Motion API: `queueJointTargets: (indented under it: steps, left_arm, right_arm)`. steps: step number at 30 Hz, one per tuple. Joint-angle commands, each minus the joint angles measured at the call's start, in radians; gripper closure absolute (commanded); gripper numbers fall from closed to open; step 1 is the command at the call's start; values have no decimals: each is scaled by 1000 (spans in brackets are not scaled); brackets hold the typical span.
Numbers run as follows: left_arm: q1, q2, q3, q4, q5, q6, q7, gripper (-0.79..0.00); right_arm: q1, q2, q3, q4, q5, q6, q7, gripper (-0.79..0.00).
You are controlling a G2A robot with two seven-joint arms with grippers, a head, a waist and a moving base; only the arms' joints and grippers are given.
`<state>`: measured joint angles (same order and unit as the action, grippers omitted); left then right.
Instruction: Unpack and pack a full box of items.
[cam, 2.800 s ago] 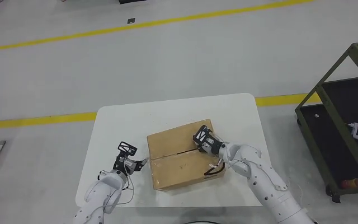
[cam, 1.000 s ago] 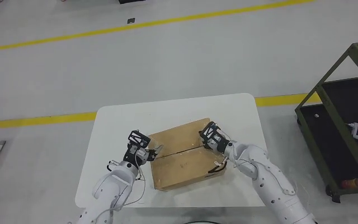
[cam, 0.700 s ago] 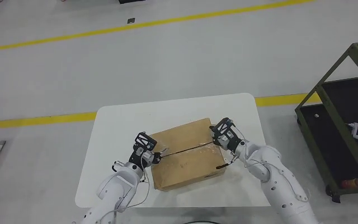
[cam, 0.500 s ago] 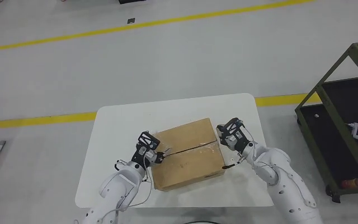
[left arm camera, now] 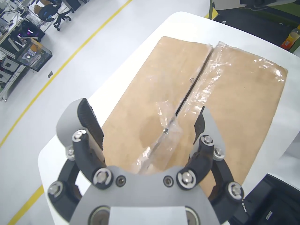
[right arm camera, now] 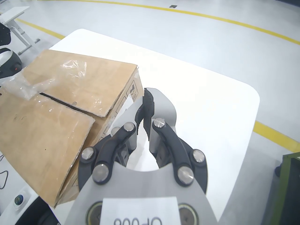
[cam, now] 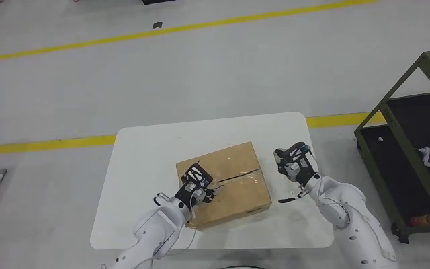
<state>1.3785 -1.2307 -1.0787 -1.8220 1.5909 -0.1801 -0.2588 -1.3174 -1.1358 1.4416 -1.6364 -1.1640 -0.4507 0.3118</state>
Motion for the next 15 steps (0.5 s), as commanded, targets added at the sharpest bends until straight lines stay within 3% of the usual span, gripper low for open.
queueJointTargets:
  steps: [1, 7, 8, 9, 10, 11, 13, 14, 15]
  left_arm:
    - [7, 0, 4, -13, 8, -10, 2, -785]
    - [46, 7, -23, -60, 29, -18, 12, -785]
    - [54, 9, -34, -68, 28, -18, 10, -785]
    - [64, 11, -49, -75, 25, -15, 6, -785]
    - [73, 13, -64, -83, 20, -14, 0, -785]
    - [82, 15, -83, -89, 14, -8, -10, -785]
    - [100, 18, -118, -102, -2, -6, -34, -785]
    - [108, 21, -138, -105, -9, -5, -47, -785]
    - [117, 23, -158, -109, -14, -2, -61, -785]
  right_arm:
    - [-3, 1, 6, -4, 1, -1, 2, 0]
    - [2, 5, 10, -28, 13, -32, 11, 0]
    - [6, 6, 10, -32, 14, -38, 16, -55]
    - [10, 7, 9, -37, 16, -50, 20, -120]
    - [14, 8, 7, -40, 20, -65, 26, -274]
    - [21, 9, 2, -45, 19, -89, 36, -351]
    - [36, 12, -6, -49, 2, -121, 62, -727]
    - [46, 13, -17, -57, -27, -142, 78, -785]
    - [54, 14, -28, -58, -49, -155, 90, -785]
